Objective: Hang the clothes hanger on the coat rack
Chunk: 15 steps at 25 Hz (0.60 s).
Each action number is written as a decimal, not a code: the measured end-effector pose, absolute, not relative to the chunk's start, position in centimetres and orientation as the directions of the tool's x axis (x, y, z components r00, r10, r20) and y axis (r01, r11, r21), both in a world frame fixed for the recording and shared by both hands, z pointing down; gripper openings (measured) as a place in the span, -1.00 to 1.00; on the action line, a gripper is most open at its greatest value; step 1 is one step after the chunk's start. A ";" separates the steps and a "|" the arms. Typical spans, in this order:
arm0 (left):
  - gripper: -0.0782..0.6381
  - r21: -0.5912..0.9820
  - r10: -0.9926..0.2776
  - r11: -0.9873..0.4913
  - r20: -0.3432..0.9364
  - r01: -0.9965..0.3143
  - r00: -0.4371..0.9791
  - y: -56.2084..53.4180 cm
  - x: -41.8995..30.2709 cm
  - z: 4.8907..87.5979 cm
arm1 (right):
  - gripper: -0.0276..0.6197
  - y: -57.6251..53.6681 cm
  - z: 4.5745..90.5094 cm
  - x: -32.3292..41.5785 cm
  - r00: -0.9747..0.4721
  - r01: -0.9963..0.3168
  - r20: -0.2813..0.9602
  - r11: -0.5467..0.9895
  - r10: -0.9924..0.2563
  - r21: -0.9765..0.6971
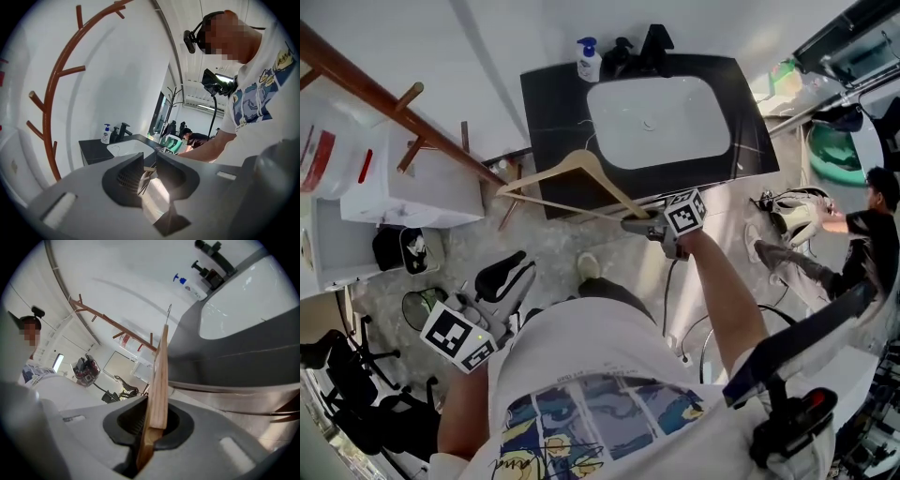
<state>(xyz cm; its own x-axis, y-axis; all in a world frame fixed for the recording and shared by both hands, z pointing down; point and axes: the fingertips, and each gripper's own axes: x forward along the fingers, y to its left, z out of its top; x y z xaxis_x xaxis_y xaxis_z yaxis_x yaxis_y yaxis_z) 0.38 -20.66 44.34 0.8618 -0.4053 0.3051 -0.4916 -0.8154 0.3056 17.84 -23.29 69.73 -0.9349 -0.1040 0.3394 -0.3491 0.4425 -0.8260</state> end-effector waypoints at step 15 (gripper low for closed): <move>-0.54 0.285 -0.534 -0.763 0.228 -0.580 0.814 -14.9 -12.0 43.1 | -0.82 -17.9 56.7 10.3 -0.925 -0.313 0.376 0.661 -0.051 -0.682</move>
